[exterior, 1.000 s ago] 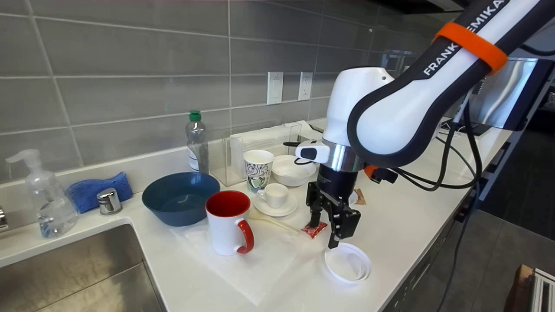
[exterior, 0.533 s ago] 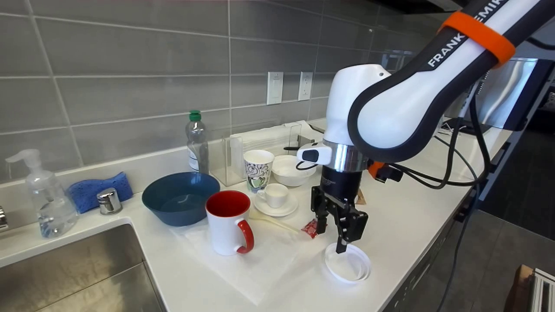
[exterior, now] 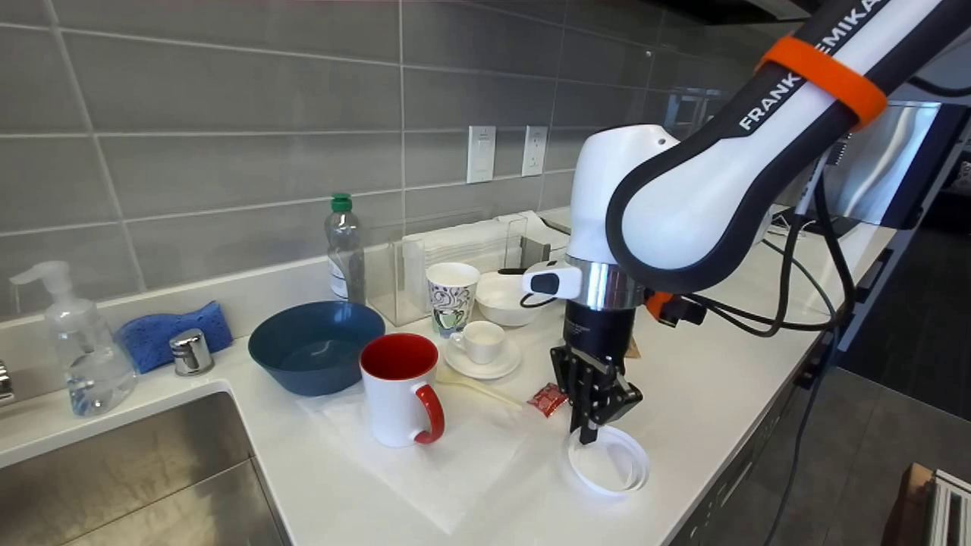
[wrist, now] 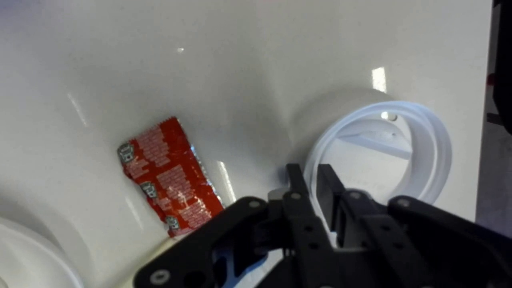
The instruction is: Pick up the upside down white paper cup lid on the left and move it to the right of the kitchen counter, pick up the red packet from the kitchen counter and put it in the first white paper cup lid to the right
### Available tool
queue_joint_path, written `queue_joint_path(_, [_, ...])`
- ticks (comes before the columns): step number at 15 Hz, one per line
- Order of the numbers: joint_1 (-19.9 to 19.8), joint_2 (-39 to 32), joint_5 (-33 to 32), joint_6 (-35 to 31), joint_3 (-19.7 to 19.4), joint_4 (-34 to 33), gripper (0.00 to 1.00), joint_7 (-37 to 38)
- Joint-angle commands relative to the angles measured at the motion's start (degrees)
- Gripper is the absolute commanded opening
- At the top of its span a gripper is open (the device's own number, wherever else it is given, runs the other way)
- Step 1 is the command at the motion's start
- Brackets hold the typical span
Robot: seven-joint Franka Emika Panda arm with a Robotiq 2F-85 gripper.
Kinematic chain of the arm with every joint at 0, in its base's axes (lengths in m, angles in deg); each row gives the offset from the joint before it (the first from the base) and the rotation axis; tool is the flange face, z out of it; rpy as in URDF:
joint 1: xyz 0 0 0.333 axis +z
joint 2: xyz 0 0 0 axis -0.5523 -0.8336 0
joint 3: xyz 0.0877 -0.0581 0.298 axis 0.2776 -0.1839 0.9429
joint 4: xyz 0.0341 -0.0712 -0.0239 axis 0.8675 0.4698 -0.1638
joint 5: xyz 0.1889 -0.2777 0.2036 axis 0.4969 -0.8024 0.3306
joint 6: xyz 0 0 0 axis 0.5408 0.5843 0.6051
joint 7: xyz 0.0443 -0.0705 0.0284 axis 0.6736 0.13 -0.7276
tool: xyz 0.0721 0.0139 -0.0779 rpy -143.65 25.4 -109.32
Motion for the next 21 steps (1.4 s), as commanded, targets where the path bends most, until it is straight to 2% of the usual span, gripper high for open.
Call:
queue_joint_path(1, [0.4,0.0,1.9,2.8,-0.4,-0.9,0.0,-1.4])
queue_joint_path(4, [-0.2,3.9,5.9,4.4,-0.5,0.4,0.01,-1.3])
queue_joint_path(7, [-1.1,11.4,11.8,6.5,-3.1,3.8,0.0,-1.0])
queue_joint_path(10, [-2.2,18.9,14.3,9.1,-9.0,7.4,0.0,0.5])
queue_joint_path(15, [-8.3,27.8,11.2,11.1,-22.2,13.7,0.0,1.1])
queue_joint_path(16, [-10.0,28.2,10.7,12.2,-24.9,14.0,0.0,1.1])
queue_joint_path(17, [-12.0,25.7,9.8,12.8,-27.7,11.4,0.0,1.2])
queue_joint_path(20, [-17.4,26.1,9.3,13.4,-34.6,12.0,0.0,1.3])
queue_joint_path(21, [-14.8,25.6,9.5,12.2,-32.6,11.9,0.0,0.7])
